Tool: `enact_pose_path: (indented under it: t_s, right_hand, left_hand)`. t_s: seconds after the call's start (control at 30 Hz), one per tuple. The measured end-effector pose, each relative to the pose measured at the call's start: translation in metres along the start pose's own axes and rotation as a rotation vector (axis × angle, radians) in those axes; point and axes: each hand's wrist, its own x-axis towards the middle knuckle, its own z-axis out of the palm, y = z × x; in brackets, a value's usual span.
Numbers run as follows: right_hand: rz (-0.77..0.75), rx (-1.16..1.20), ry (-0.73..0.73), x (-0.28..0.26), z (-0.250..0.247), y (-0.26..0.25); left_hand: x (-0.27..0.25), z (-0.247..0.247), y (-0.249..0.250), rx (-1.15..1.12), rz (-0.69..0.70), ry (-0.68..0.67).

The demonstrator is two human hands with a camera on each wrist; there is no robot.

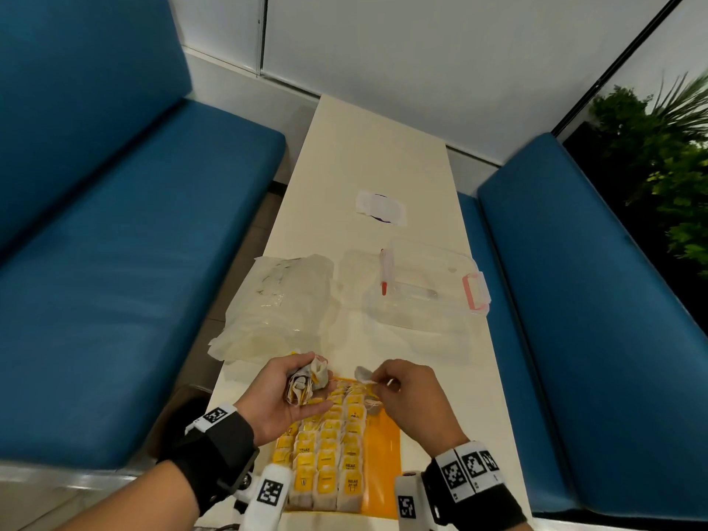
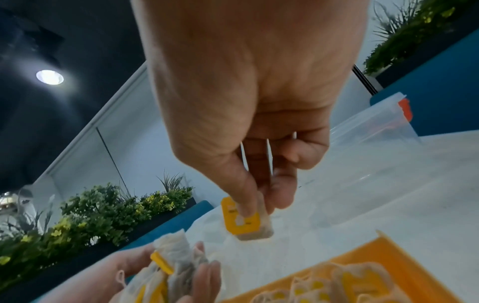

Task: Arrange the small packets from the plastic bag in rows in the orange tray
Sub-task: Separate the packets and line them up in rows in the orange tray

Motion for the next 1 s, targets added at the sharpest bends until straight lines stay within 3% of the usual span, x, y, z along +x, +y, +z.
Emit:
enact_pose_path:
  t_s: [0.3, 0.6, 1.0]
  right_hand:
    - [0.011, -0.199, -0.119, -0.010, -0.003, 0.023]
    - [-0.021, -0.431, -0.383, -0.013, 0.009, 0.030]
    - [0.023, -0.448, -0.125, 0.004, 0.043, 0.058]
  left_hand:
    - [-0.001, -0.003, 0.000, 0.030, 0.013, 0.002]
    - [0.000, -0.001, -0.002, 0.067, 0.022, 0.010]
    - [0.003, -0.003, -0.002, 0.073, 0.010, 0.032]
